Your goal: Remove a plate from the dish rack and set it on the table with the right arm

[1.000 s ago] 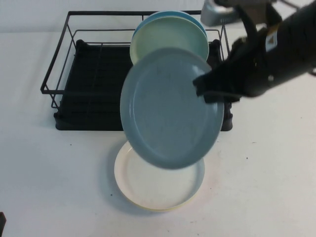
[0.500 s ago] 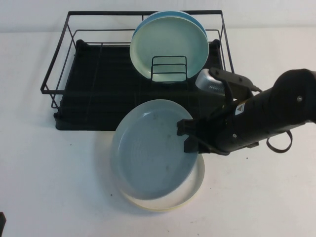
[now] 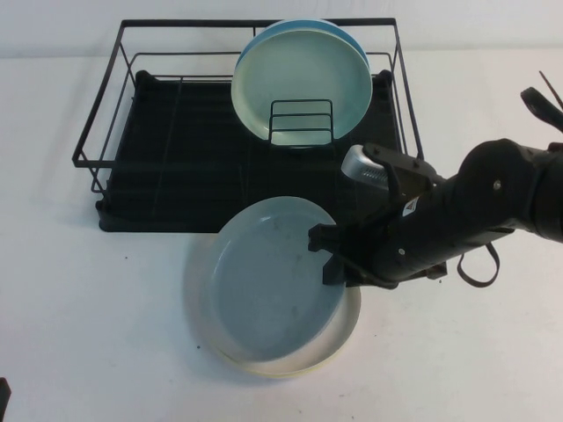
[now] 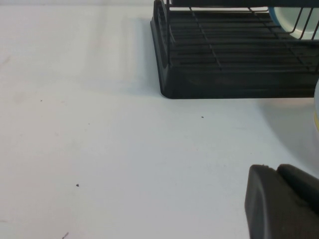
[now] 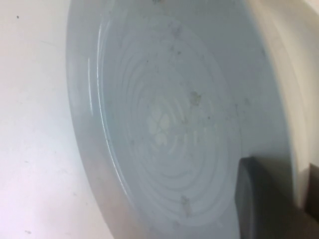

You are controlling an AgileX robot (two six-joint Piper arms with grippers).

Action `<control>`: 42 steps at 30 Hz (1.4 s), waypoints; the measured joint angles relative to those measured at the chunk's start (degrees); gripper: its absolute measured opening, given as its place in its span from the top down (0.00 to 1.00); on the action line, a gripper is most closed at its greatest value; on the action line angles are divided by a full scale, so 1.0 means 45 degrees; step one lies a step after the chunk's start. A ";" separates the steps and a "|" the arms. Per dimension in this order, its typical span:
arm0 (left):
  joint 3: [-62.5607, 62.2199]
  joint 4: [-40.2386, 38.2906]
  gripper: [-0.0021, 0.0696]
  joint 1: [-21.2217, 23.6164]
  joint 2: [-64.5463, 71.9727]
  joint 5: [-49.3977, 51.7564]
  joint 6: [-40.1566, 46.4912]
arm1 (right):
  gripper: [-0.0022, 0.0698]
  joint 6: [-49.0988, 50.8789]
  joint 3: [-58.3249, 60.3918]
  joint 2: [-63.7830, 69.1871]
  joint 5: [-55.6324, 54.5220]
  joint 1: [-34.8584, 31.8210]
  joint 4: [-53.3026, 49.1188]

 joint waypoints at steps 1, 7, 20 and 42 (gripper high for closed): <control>0.0000 0.0000 0.98 0.0000 0.0000 0.0000 0.0000 | 0.88 -0.0024 0.0000 0.0027 0.0000 0.0000 0.0018; 0.0000 0.0000 0.98 0.0000 0.0000 0.0000 0.0000 | 0.88 -0.0042 0.0000 0.0076 0.0066 0.0000 0.0015; 0.0000 0.0000 0.98 0.0000 0.0000 0.0000 0.0000 | 0.36 -0.0083 0.0000 0.0163 0.1049 -0.0282 -0.0642; 0.0000 0.0000 0.98 0.0000 0.0000 0.0000 0.0000 | 0.99 -0.0059 0.2058 -0.7677 0.4331 -0.0336 -0.5543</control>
